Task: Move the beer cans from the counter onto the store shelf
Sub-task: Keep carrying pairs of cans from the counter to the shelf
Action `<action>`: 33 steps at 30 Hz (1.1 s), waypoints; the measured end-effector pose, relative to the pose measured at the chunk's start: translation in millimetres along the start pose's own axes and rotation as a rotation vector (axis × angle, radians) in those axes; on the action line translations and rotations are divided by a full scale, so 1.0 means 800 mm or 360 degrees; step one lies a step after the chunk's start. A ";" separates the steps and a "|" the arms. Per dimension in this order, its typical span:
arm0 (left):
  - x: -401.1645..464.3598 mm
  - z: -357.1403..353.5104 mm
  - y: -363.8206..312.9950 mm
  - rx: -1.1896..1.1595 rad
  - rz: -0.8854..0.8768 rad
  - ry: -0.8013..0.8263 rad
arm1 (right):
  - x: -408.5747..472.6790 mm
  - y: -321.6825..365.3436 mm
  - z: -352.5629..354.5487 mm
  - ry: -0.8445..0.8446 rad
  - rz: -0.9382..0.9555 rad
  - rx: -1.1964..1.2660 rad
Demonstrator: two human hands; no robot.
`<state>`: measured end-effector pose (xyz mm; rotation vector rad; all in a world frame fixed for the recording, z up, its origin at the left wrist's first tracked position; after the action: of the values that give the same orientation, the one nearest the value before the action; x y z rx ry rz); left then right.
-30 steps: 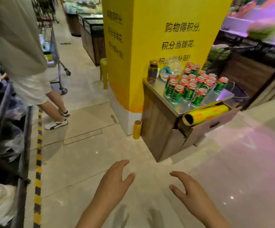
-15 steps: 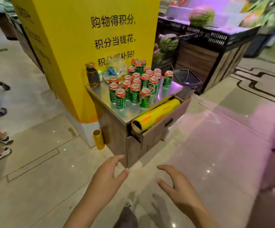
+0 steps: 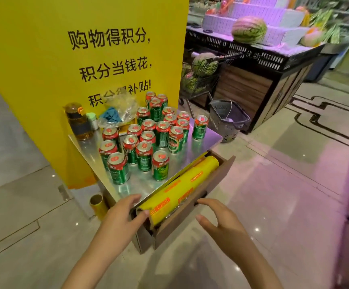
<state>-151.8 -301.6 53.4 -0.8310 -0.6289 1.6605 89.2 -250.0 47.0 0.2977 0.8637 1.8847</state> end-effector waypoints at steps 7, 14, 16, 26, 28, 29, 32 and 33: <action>0.098 -0.030 -0.043 -0.0016 0.0024 -0.0071 | 0.108 -0.065 0.052 0.0115 0.0030 0.0027; 0.161 -0.036 -0.046 -0.0218 0.0424 -0.0401 | 0.266 -0.090 0.091 0.0435 0.0271 -0.0046; 0.171 -0.041 -0.045 -0.0277 0.0561 -0.0493 | 0.308 -0.095 0.098 0.0582 0.0358 -0.0124; 0.232 -0.112 -0.036 -0.0507 0.0915 -0.0761 | 0.450 -0.109 0.099 0.0648 0.0446 -0.0126; 0.245 -0.118 -0.036 -0.0484 0.0925 -0.0824 | 0.465 -0.107 0.093 0.0614 0.0437 -0.0275; 0.251 -0.121 -0.035 -0.0471 0.0924 -0.0851 | 0.470 -0.107 0.091 0.0602 0.0444 -0.0318; 0.266 -0.126 -0.034 -0.0486 0.0859 -0.0923 | 0.483 -0.107 0.082 0.0572 0.0454 -0.0414; 0.269 -0.128 -0.034 -0.0491 0.0830 -0.0947 | 0.486 -0.107 0.078 0.0570 0.0442 -0.0440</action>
<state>-83.3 -87.7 -31.0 -0.7508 -1.1737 2.3586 0.2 135.8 -30.8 -0.1005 0.8103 2.3316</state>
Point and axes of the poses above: each hand's wrist, its own x-axis towards the middle knuckle, its own z-axis out of the back of the hand, y = z × x, the point moved 1 cm from there along x, towards the middle knuckle, and after that the axes turned 9 degrees about y, right-handed, at the moved point
